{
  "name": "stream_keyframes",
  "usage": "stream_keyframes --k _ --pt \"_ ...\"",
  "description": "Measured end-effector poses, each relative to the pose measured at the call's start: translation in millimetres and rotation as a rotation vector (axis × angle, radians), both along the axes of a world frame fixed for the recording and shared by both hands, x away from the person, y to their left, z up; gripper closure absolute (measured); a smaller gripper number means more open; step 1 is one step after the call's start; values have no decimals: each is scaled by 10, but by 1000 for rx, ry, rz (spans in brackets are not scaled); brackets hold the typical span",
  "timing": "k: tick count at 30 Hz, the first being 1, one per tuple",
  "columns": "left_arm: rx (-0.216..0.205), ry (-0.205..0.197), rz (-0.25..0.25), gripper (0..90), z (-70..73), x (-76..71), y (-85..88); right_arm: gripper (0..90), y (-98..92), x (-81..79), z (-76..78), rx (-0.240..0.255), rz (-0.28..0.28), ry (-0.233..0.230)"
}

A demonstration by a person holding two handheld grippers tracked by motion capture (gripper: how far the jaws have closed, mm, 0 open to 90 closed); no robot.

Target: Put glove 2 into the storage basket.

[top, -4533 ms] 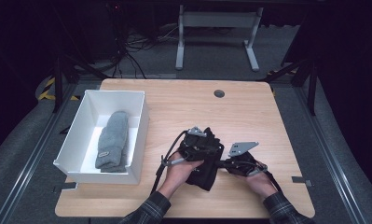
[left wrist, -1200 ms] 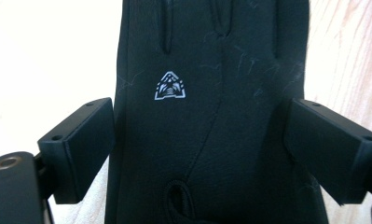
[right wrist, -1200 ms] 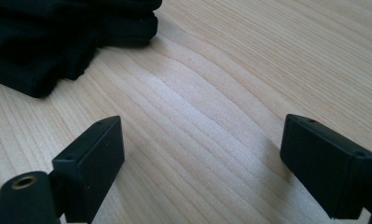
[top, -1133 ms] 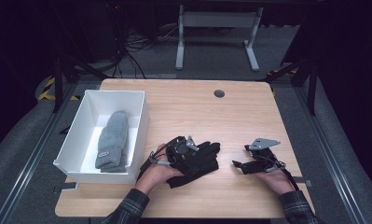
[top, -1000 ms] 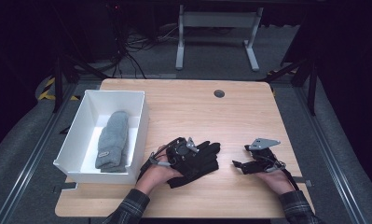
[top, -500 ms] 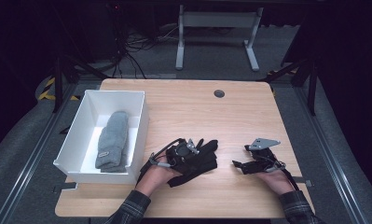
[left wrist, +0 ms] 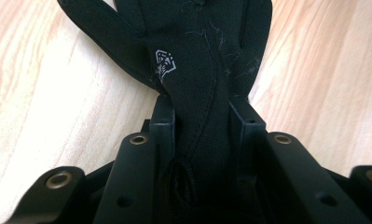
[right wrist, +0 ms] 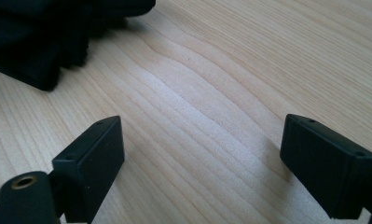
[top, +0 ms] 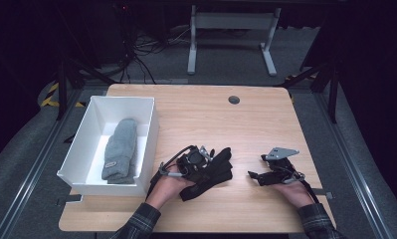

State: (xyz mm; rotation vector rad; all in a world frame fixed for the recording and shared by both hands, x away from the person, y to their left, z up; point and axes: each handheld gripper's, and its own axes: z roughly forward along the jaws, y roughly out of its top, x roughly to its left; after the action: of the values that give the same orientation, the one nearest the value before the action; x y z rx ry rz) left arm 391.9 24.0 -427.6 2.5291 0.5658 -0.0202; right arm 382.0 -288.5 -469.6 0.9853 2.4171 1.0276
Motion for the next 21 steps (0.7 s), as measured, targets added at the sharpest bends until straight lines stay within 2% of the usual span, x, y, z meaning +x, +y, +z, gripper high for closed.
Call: stream_keyframes --k 5,14,16,21 --pt "-34 5 15 685 124 -41 27 139 0 0 0 -1 -2 -3" --pt "-54 8 42 684 390 -82 60 137 0 -3 0 0 -5 -1" --pt "-55 1 42 683 425 -83 63 138 0 -3 0 -1 -4 -1" --pt "-51 -32 57 680 634 -88 98 138 1 -5 0 -1 -6 -1"
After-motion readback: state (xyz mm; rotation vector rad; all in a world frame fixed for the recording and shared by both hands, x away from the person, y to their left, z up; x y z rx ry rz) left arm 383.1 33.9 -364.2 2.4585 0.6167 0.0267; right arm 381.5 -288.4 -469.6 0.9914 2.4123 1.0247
